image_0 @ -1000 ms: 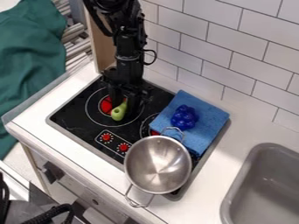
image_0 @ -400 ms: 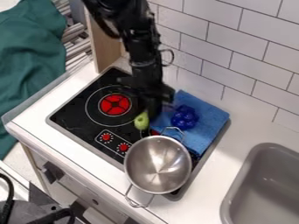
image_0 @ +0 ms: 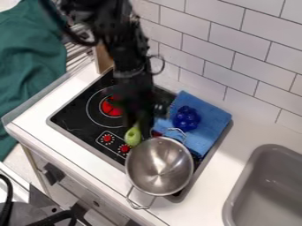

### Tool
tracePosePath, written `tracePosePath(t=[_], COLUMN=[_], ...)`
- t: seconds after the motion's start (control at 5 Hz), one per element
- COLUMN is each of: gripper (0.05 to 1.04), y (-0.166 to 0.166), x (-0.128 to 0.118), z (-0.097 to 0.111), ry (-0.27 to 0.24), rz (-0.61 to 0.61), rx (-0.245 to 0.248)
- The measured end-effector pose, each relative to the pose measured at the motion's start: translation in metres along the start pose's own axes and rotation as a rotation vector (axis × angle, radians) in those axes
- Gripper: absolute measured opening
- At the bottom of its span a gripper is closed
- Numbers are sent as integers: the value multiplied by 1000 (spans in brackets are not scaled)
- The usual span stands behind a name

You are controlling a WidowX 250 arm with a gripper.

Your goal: Move the fork right next to the silver bowl

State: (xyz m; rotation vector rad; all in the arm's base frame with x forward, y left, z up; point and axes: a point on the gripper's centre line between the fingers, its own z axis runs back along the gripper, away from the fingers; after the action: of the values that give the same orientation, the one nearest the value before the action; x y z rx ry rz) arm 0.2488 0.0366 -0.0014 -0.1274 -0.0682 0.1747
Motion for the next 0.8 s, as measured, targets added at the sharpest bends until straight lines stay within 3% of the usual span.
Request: tracePosePath(t=[0.2,0.4,0.6,0.8], gripper=[280,280,280,280], y=[13,36,51,58], x=[-34,-51,-57,-44], z=[-10,-7,-5,1], ry=[45,41,64,42], rz=[11,13,26,25], rx=[22,81,118,131])
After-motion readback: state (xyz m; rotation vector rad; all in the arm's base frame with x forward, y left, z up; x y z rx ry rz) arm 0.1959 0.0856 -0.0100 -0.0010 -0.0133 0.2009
